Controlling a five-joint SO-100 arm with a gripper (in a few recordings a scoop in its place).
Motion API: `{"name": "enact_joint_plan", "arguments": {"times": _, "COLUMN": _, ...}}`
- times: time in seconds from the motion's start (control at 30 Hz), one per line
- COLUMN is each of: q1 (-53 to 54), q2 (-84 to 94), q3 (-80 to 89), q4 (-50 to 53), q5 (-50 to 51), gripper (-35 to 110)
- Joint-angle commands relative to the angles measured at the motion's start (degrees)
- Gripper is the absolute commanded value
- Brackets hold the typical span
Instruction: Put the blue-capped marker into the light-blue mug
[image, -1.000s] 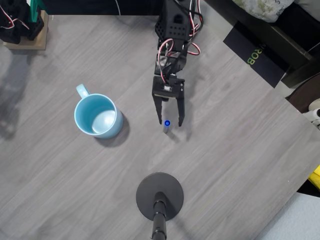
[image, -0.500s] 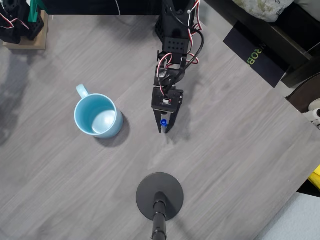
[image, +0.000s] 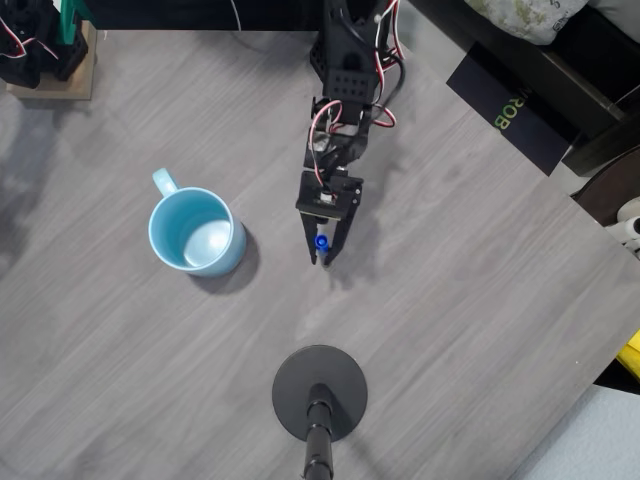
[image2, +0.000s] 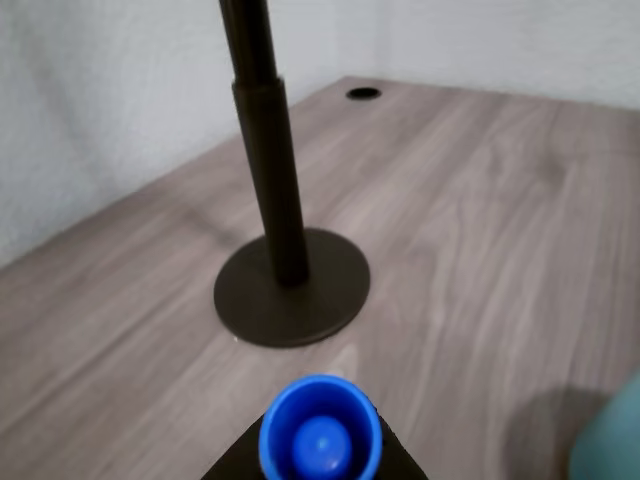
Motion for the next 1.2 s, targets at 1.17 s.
{"name": "enact_joint_plan", "arguments": {"times": 1.17, "q1": 27.6, "q2": 10.8, "q3": -27.9, "q4": 31.9, "q5": 20.2, "gripper": 0}}
